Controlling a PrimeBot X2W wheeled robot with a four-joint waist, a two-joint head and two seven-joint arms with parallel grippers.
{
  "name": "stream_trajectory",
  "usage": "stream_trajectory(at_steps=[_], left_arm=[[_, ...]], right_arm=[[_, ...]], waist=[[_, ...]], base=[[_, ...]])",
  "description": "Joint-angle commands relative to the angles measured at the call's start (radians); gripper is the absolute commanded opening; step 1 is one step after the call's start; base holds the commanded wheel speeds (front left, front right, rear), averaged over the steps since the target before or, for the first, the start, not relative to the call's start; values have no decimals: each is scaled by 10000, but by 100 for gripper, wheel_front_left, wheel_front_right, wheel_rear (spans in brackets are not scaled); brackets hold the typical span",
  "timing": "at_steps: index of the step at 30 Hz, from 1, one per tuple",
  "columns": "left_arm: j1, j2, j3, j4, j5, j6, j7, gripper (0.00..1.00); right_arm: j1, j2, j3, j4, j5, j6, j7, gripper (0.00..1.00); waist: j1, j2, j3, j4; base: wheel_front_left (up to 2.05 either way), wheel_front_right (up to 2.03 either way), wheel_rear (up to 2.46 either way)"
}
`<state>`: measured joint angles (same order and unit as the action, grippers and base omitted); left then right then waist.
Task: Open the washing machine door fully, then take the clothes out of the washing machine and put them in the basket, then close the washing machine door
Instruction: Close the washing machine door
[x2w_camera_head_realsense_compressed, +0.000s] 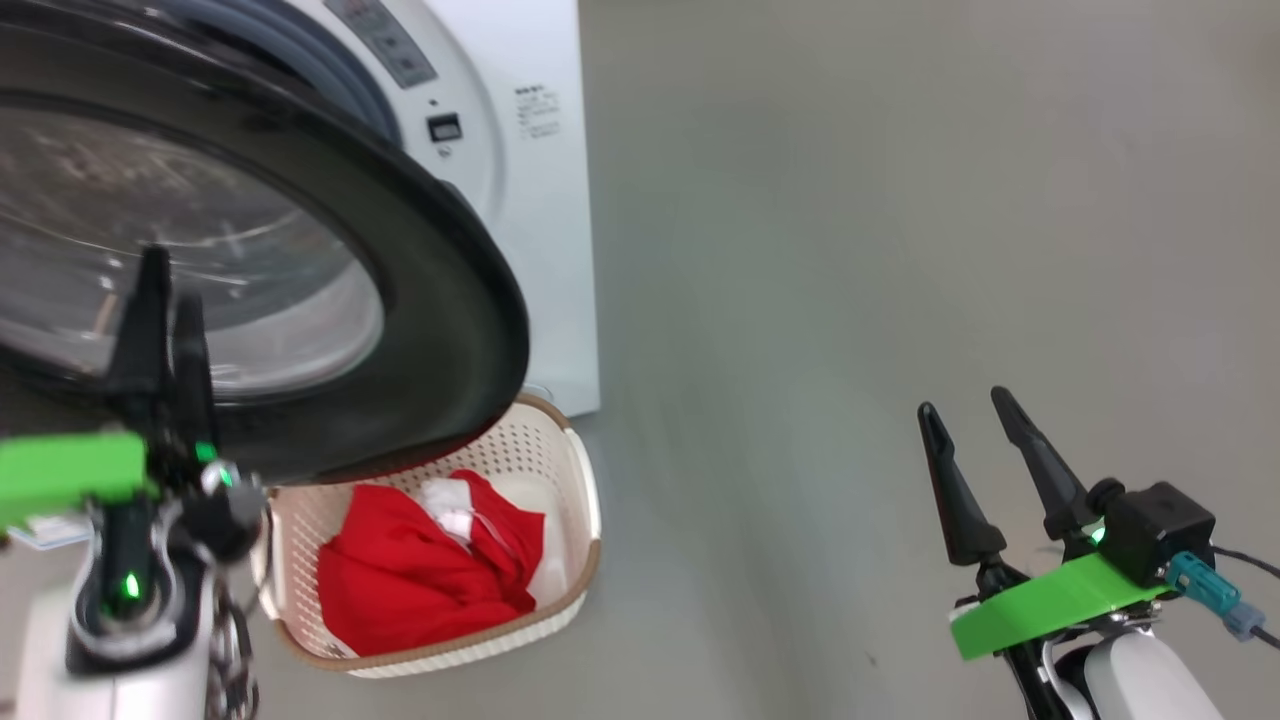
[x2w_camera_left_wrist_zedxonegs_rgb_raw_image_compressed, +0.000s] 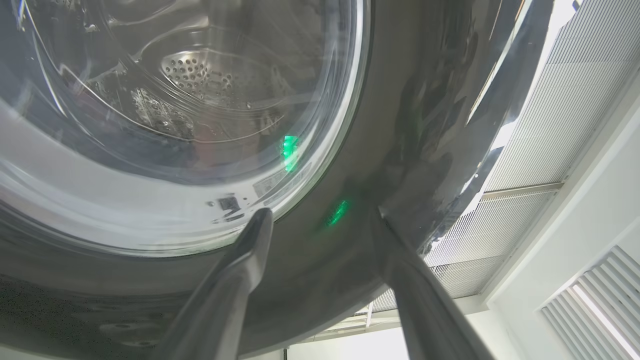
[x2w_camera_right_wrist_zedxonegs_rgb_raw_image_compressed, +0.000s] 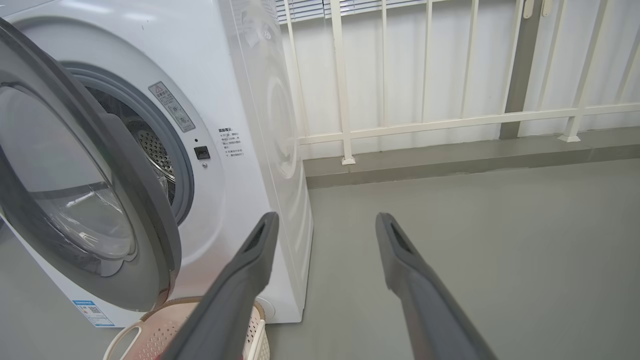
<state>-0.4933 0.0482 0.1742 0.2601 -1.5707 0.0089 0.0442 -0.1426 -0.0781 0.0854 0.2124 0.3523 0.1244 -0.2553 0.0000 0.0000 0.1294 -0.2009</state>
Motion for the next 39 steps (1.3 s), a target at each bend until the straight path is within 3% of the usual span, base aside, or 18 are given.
stream_trajectory(at_steps=[1, 6, 10, 20, 22, 24, 32, 39], left_arm=[[300, 247, 267, -435, -69, -136, 98, 100], [1578, 176, 322, -974, -206, -430, 132, 100], [2633, 338, 281, -1504, 646, -865, -331, 100], [4978, 1372, -919, -2875, 5813, -1338, -2747, 100], [5213, 1262, -718, -3026, 6574, -1358, -2984, 100], [5476, 1408, -560, -3150, 8028, -1368, -3044, 100], [6161, 972, -517, -3128, 13151, -1375, -3057, 100], [6358, 445, -458, -2265, 14162, -1309, -3058, 100]], right_arm=[[38, -79, 251, -267, 65, 63, -65, 100], [313, -59, 260, -277, 107, 63, -65, 100], [502, -37, 211, -305, 89, 63, -65, 100], [813, 48, -12, -918, 174, 63, -65, 100], [869, 58, -24, -943, 168, 63, -65, 100], [905, 70, -34, -986, 170, 63, -65, 100], [1054, 118, 8, -1065, 91, 63, -65, 100], [1140, 150, 53, -1063, 45, 63, -65, 100]], waist=[[0, 0, -397, 351], [0, 0, -875, 741], [0, 0, -1166, 951], [0, 0, -1471, 1261], [0, 0, -1564, 1303], [0, 0, -1618, 1320], [0, 0, -1759, 1395], [0, 0, -1796, 1428]], base=[[0, 0, 0], [0, 0, 0], [0, 0, 0], [0, 0, 0], [0, 0, 0], [0, 0, 0], [0, 0, 0], [0, 0, 0]])
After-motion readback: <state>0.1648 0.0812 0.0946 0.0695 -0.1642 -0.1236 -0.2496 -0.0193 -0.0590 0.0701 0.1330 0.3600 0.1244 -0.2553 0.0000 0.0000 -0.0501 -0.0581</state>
